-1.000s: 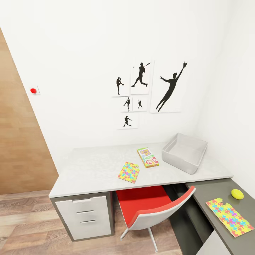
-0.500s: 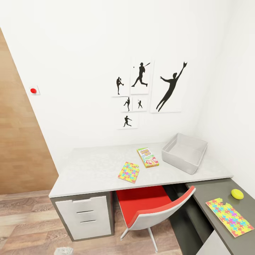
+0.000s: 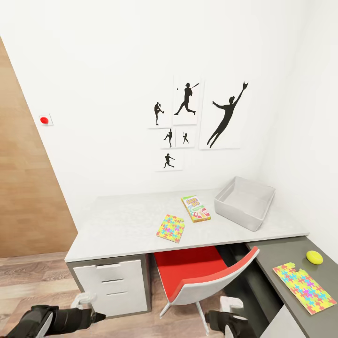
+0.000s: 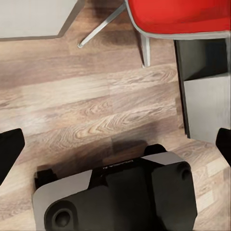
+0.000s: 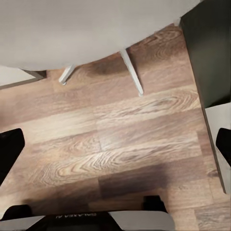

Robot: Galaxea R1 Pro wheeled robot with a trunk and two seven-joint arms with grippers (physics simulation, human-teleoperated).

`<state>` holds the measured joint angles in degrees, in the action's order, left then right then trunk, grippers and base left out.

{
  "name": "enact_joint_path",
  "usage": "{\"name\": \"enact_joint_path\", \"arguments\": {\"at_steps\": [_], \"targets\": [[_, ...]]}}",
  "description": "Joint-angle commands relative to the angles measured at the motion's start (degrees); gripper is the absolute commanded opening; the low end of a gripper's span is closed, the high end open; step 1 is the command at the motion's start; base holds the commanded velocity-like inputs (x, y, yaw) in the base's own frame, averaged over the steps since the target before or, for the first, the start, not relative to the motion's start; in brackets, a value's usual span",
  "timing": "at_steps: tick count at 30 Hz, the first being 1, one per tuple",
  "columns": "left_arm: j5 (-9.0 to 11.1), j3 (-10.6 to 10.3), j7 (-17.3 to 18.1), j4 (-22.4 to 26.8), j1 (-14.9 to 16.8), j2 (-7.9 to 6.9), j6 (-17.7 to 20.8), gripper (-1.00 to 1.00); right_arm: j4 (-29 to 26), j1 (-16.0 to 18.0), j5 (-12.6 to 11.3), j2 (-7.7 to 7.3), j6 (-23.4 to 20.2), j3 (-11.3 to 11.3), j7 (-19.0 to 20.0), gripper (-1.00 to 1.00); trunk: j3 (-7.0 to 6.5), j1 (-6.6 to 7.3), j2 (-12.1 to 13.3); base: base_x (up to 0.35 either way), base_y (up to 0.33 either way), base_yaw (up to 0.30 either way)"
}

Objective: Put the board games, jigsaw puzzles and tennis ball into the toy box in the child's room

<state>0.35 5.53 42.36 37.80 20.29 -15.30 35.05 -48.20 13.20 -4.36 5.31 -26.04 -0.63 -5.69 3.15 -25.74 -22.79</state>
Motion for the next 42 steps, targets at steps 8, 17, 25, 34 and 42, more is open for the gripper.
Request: {"name": "enact_joint_path", "arguments": {"at_steps": [8,17,25,34,42], "targets": [[0.03,0.26,2.57,12.26,0.09,-0.36,10.82,1.0,-11.89,0.06,-1.39,0.19,-12.28,-0.19,0.18,1.0,0.14,-0.04,-0.13,0.0,0.0,0.0],[-0.04,2.55,8.5,22.1,0.08,-0.4,18.2,1.0,-19.46,0.11,-3.01,0.23,-16.9,-0.33,2.15,1.0,0.14,-0.04,-0.13,0.0,0.0,0.0],[-0.17,4.61,11.89,23.52,0.1,-0.48,19.02,1.0,-26.02,0.08,-3.61,0.25,-20.02,-0.22,2.7,1.0,0.14,-0.04,-0.13,0.0,0.0,0.0],[0.02,5.03,14.62,24.22,0.1,-0.4,19.36,1.0,-30.56,0.1,-4.57,0.39,-21.02,0.11,4.41,1.0,0.14,-0.04,-0.13,0.0,0.0,0.0],[0.02,5.07,17.97,26.99,0.1,-0.35,19.63,1.0,-34.49,0.1,-5.84,0.4,-21.32,0.47,5.81,1.0,0.14,-0.04,-0.13,0.0,0.0,0.0]]}}
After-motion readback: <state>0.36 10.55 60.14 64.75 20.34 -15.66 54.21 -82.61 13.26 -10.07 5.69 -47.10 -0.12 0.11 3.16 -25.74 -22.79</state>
